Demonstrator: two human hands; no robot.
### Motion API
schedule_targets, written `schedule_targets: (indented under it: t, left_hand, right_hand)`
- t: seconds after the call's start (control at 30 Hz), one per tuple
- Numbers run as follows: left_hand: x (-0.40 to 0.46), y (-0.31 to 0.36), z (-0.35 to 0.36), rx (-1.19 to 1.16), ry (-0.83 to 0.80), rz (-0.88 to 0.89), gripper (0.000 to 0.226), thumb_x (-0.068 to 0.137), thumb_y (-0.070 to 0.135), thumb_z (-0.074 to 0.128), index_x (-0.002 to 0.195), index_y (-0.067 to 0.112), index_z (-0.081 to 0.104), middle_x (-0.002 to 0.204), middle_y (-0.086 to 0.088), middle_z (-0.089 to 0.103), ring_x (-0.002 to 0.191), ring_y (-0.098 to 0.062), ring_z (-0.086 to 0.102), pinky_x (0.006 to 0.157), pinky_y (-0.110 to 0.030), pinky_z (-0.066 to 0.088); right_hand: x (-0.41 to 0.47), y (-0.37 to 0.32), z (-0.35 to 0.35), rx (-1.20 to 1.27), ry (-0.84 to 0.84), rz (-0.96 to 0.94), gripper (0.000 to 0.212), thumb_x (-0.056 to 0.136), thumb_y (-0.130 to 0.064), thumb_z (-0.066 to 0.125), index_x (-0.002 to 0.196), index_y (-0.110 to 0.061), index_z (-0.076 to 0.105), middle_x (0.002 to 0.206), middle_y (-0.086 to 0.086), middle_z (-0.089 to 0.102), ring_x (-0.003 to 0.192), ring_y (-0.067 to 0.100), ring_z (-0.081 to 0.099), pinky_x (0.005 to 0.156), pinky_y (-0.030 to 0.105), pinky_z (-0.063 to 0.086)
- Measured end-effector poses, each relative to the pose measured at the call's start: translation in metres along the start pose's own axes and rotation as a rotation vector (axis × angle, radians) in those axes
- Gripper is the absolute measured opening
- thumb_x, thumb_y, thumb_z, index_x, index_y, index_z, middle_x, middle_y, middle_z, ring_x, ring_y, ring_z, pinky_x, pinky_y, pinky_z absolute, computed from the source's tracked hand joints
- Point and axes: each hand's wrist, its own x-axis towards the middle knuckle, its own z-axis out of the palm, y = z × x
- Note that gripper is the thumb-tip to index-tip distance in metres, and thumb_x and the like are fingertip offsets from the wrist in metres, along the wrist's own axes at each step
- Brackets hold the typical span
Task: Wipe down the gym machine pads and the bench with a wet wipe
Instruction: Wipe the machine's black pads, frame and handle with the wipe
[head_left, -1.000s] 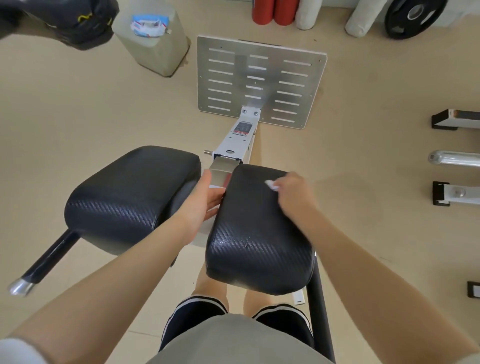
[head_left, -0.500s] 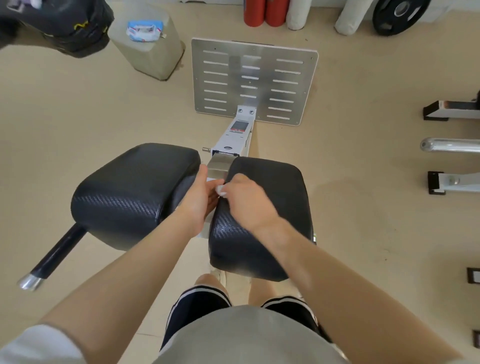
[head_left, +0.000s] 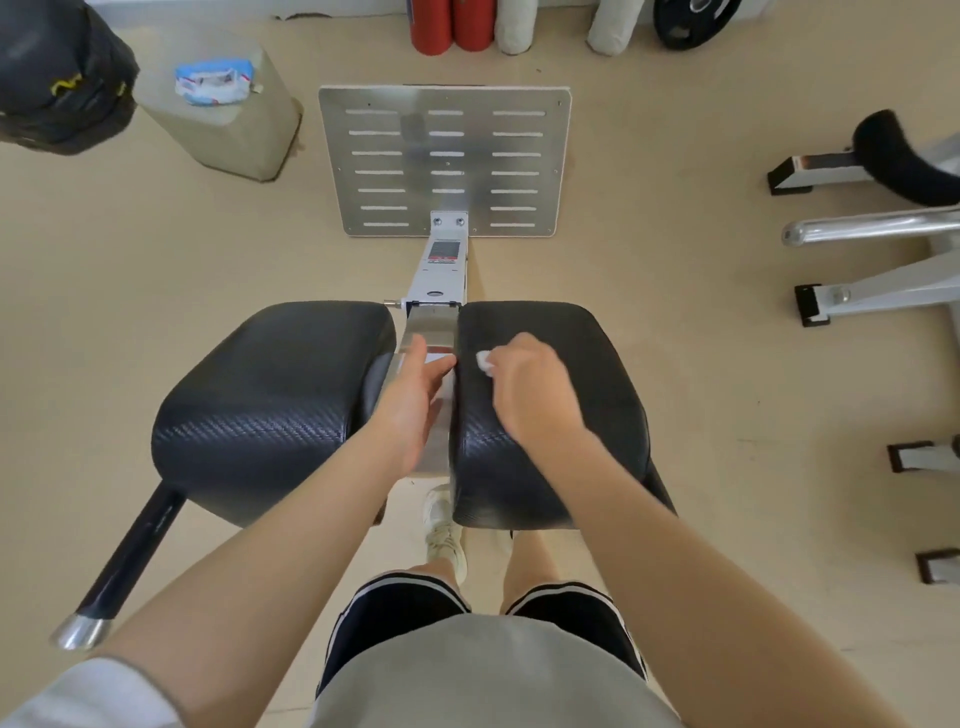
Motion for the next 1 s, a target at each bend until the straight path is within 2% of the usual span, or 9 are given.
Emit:
schedule_targets:
  t: [0.07, 0.2, 0.3, 0.4, 0.5, 0.67, 0.73, 0.87, 1.0]
  left_hand:
    - [-0.004, -0.001, -0.004, 0.097, -0.020, 0.002, 0.067, 0.092, 0.064, 0.010, 0.141, 0.027, 0.036, 0.156, 0.004, 0.017, 0.145, -0.016, 0.007, 0.115, -0.033, 0.004]
    - [-0.015, -0.005, -0.009, 0.120, -0.072, 0.052, 0.066, 0.095, 0.058, 0.009, 0.142, 0.019, 0.035, 0.154, 0.003, 0.024, 0.143, -0.012, 0.014, 0.116, -0.029, 0.008]
    - [-0.020, -0.010, -0.012, 0.104, -0.128, 0.032, 0.067, 0.094, 0.059, 0.012, 0.142, 0.019, 0.034, 0.152, 0.003, 0.029, 0.141, -0.015, 0.023, 0.115, -0.031, 0.015]
    - [-0.024, -0.014, -0.014, 0.100, -0.163, 0.035, 0.064, 0.093, 0.059, 0.014, 0.143, 0.023, 0.032, 0.152, 0.005, 0.029, 0.141, -0.015, 0.025, 0.115, -0.033, 0.018]
    - [-0.026, -0.017, -0.015, 0.100, -0.217, 0.076, 0.063, 0.094, 0.057, 0.013, 0.145, 0.022, 0.027, 0.151, 0.007, 0.030, 0.140, -0.012, 0.024, 0.113, -0.030, 0.020]
    - [-0.021, -0.015, -0.024, 0.037, -0.295, 0.079, 0.065, 0.095, 0.057, 0.014, 0.135, 0.018, 0.046, 0.135, 0.000, 0.053, 0.127, -0.011, 0.045, 0.104, -0.027, 0.036]
    - [-0.020, -0.017, -0.026, 0.053, -0.283, 0.079, 0.066, 0.095, 0.058, 0.016, 0.127, 0.016, 0.054, 0.125, -0.005, 0.062, 0.118, -0.015, 0.055, 0.099, -0.029, 0.042]
    - [-0.019, -0.022, -0.026, 0.040, -0.245, 0.076, 0.067, 0.093, 0.061, 0.019, 0.138, 0.018, 0.043, 0.138, 0.000, 0.051, 0.129, -0.013, 0.044, 0.113, -0.035, 0.029]
    - [-0.023, -0.022, -0.021, 0.062, -0.220, 0.098, 0.064, 0.093, 0.059, 0.016, 0.143, 0.022, 0.033, 0.148, 0.007, 0.036, 0.138, -0.013, 0.029, 0.114, -0.032, 0.020]
  right_hand:
    - [-0.013, -0.017, 0.007, 0.017, 0.014, -0.055, 0.027, 0.090, -0.002, 0.043, 0.111, -0.005, 0.059, 0.110, 0.015, 0.051, 0.100, 0.029, 0.049, 0.081, 0.031, 0.040]
    - [-0.023, -0.011, 0.007, 0.004, 0.076, -0.151, 0.035, 0.088, 0.000, 0.046, 0.120, -0.010, 0.057, 0.114, 0.013, 0.049, 0.104, 0.028, 0.047, 0.087, 0.031, 0.043]
    - [-0.021, 0.030, -0.003, -0.047, 0.180, 0.027, 0.035, 0.092, -0.005, 0.042, 0.118, -0.017, 0.063, 0.111, 0.013, 0.051, 0.102, 0.031, 0.050, 0.084, 0.031, 0.040]
    - [-0.027, 0.065, -0.014, -0.062, 0.226, 0.277, 0.029, 0.097, -0.009, 0.040, 0.115, -0.008, 0.063, 0.112, 0.016, 0.049, 0.104, 0.034, 0.049, 0.080, 0.031, 0.039]
    - [-0.026, 0.052, -0.013, -0.050, 0.247, 0.347, 0.028, 0.096, -0.008, 0.039, 0.109, -0.004, 0.063, 0.110, 0.017, 0.050, 0.098, 0.034, 0.052, 0.072, 0.030, 0.036]
    - [-0.035, -0.041, 0.020, -0.008, 0.231, 0.037, 0.018, 0.080, -0.001, 0.059, 0.097, -0.005, 0.065, 0.096, 0.016, 0.055, 0.084, 0.030, 0.057, 0.064, 0.026, 0.040]
    - [-0.047, -0.057, 0.029, 0.038, 0.117, 0.004, 0.021, 0.090, -0.008, 0.048, 0.108, -0.002, 0.057, 0.107, 0.015, 0.052, 0.097, 0.029, 0.052, 0.074, 0.028, 0.040]
    - [-0.071, -0.042, 0.020, 0.017, 0.194, -0.028, 0.021, 0.071, 0.002, 0.067, 0.091, -0.001, 0.064, 0.085, 0.015, 0.057, 0.075, 0.029, 0.056, 0.055, 0.026, 0.038]
    - [-0.074, 0.022, 0.005, 0.037, 0.360, 0.236, 0.031, 0.088, 0.003, 0.045, 0.114, -0.005, 0.059, 0.110, 0.019, 0.051, 0.101, 0.034, 0.046, 0.084, 0.038, 0.039]
